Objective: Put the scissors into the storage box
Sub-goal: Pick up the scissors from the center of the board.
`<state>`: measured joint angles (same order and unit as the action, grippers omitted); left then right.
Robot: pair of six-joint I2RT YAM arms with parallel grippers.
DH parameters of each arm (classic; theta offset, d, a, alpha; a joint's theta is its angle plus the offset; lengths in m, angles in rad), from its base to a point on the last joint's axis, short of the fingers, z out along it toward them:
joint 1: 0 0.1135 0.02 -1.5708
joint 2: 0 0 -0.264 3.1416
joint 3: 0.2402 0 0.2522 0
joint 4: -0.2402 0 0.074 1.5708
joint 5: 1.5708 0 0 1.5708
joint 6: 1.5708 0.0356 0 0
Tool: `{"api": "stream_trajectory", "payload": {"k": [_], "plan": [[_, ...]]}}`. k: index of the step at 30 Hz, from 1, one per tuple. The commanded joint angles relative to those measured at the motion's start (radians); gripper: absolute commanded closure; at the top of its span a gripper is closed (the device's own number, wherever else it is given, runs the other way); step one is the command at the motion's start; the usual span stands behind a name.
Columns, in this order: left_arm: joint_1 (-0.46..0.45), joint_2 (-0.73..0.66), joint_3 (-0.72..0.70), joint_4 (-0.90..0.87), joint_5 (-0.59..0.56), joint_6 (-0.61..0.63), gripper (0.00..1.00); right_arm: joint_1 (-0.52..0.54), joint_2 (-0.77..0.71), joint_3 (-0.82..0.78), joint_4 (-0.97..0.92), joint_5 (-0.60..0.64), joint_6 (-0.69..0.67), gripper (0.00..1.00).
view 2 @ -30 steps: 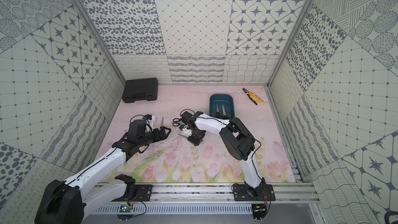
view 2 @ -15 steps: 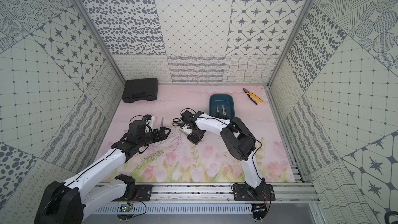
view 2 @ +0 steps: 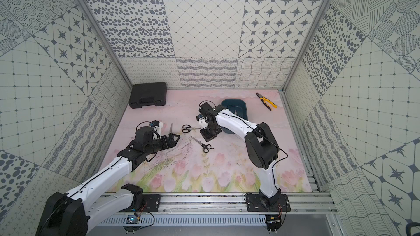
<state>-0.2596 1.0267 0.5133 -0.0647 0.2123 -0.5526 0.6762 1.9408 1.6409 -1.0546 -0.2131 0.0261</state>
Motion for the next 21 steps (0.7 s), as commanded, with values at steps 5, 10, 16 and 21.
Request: {"api": "stream_trajectory", "payload": {"k": [5, 10, 16, 21], "plan": [[0.010, 0.044, 0.026, -0.001, 0.021, 0.005, 0.01, -0.005, 0.004, 0.040, -0.079, 0.064, -0.053, 0.96], [0.010, 0.079, 0.017, -0.010, 0.041, -0.017, 0.04, 0.001, 0.033, -0.037, -0.007, -0.015, -0.021, 0.67], [0.027, 0.113, 0.061, -0.111, -0.081, -0.069, 0.13, 0.032, 0.080, 0.038, 0.069, -0.008, -0.047, 0.66], [0.139, 0.225, 0.170, -0.304, -0.102, -0.131, 0.20, 0.094, 0.242, 0.302, 0.042, 0.081, -0.055, 0.74]]}}
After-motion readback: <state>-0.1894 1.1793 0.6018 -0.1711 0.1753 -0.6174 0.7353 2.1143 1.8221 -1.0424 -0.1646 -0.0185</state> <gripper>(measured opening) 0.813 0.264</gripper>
